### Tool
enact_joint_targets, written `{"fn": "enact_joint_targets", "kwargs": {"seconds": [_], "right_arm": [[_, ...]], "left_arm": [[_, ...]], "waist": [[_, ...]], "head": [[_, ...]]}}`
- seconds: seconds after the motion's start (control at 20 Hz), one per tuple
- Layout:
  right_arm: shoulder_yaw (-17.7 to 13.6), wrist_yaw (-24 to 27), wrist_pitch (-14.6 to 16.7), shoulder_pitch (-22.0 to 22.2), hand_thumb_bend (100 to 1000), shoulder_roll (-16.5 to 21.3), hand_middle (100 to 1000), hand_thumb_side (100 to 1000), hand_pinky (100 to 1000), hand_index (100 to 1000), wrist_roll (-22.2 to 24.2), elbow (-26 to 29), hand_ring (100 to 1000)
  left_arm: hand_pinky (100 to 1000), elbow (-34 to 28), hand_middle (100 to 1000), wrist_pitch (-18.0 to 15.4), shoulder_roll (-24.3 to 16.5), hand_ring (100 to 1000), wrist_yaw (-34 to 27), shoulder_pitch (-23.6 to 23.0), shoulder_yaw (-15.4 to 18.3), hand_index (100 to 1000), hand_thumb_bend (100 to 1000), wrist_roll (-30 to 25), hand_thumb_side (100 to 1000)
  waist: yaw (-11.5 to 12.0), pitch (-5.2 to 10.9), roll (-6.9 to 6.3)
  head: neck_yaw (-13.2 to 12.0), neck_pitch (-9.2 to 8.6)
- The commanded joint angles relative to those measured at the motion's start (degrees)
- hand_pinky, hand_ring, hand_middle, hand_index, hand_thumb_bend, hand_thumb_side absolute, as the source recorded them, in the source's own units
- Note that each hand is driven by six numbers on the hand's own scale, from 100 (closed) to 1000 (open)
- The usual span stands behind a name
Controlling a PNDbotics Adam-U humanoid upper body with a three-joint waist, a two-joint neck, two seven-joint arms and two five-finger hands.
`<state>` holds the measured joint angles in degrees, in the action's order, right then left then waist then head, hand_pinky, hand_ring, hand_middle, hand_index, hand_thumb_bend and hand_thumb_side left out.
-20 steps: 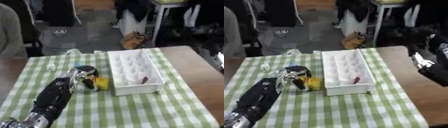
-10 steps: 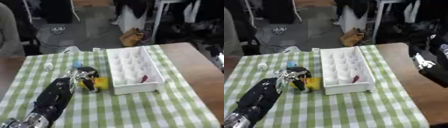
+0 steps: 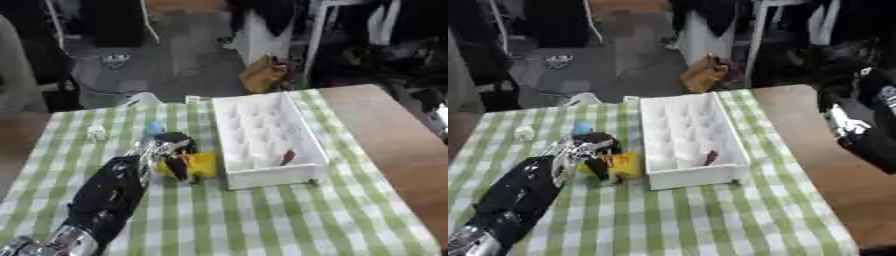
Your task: Pick up objects on the table and place them in the box.
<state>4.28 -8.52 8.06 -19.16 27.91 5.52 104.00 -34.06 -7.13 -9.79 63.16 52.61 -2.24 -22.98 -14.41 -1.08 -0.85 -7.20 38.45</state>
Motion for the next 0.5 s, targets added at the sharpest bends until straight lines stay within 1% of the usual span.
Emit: {"fn": "enact_joint_targets", "kwargs": {"seconds": [0.05,0.25,0.35,0.5], "right_arm": [[-0.5,0.1,0.2,-0.8,236,1.0,777,539,738,954,-0.1,0.4,777],[-0.5,0.1,0.2,-0.8,235,1.1,777,539,739,954,0.0,0.4,777],[-0.4,0.1,0.2,-0.9,234,1.0,777,539,739,954,0.1,0.3,777],[-0.4,0.2,0.2,-0.9,234,1.0,776,539,739,954,0.1,0.3,777]], "left_arm": [[481,-3.9,293,0.0,-3.5,313,-3.2,3.2,-0.1,508,100,-2.9,151],[485,-6.8,290,0.2,-5.6,310,-5.7,5.2,-0.2,508,100,-6.3,156],[485,-8.0,289,0.3,-6.0,309,-6.9,5.8,-0.1,509,100,-6.4,158],[486,-8.7,289,0.6,-4.9,309,-8.3,6.1,-0.1,512,100,-4.9,161]], "waist": [[0.2,0.55,-0.33],[0.3,0.91,-0.41],[0.2,1.03,-0.43],[0.0,1.06,-0.37]], "head": [[-0.1,-0.75],[0.0,-0.8],[0.0,-0.83],[0.0,-0.94]]}}
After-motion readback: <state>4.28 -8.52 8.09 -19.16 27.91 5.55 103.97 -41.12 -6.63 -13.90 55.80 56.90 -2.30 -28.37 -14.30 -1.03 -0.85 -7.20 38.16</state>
